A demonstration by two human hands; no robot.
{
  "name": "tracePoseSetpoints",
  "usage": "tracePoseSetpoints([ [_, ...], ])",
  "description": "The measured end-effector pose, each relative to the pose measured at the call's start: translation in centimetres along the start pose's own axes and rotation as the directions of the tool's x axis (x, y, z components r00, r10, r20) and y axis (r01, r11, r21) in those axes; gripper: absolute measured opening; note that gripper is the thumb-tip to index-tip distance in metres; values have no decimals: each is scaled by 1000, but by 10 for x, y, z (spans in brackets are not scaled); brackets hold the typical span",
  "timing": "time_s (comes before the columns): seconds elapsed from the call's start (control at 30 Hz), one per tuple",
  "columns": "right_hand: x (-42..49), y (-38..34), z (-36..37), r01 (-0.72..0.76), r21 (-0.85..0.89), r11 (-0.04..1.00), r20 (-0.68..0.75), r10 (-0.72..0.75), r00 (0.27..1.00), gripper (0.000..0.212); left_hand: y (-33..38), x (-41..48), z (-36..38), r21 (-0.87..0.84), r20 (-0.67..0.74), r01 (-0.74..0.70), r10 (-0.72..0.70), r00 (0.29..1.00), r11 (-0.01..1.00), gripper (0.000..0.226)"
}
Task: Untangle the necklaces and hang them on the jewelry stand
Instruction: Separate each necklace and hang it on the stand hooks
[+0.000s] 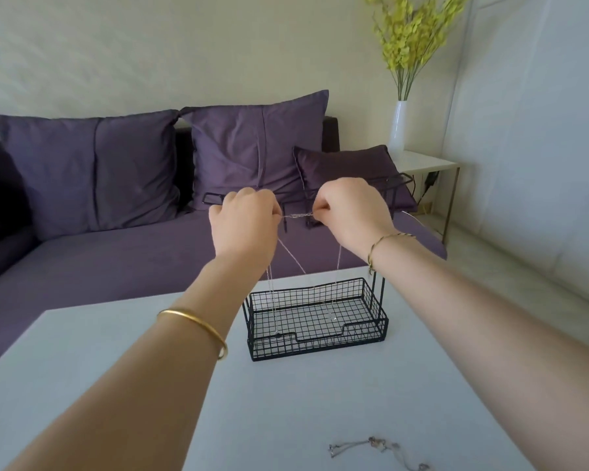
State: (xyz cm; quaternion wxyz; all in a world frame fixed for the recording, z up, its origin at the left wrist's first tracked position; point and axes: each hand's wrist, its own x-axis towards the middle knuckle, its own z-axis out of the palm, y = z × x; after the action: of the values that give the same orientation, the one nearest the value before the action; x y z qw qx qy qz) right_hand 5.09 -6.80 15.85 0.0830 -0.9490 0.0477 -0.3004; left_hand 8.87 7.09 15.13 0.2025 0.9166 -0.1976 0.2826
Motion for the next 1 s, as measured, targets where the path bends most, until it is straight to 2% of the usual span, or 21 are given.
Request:
tracePoseSetpoints([
  [0.17,-4,-4,9,70,-248,966,-76,-91,993,22,-1,2,7,183,22,-32,28,999,983,18],
  [0.37,-13,-8,21,43,-340,939,-266,-140,954,30,-4,-2,15,243,49,-53,43,998,968,16],
  [0.57,-17,-8,28,29,-415,909,-265,-152,952,31,-3,-2,18,274,66,-74,58,996,959,18],
  [1.0,-17,2,37,34,-413,910,-237,-144,961,22,-2,-2,21,327,84,-96,73,994,940,20],
])
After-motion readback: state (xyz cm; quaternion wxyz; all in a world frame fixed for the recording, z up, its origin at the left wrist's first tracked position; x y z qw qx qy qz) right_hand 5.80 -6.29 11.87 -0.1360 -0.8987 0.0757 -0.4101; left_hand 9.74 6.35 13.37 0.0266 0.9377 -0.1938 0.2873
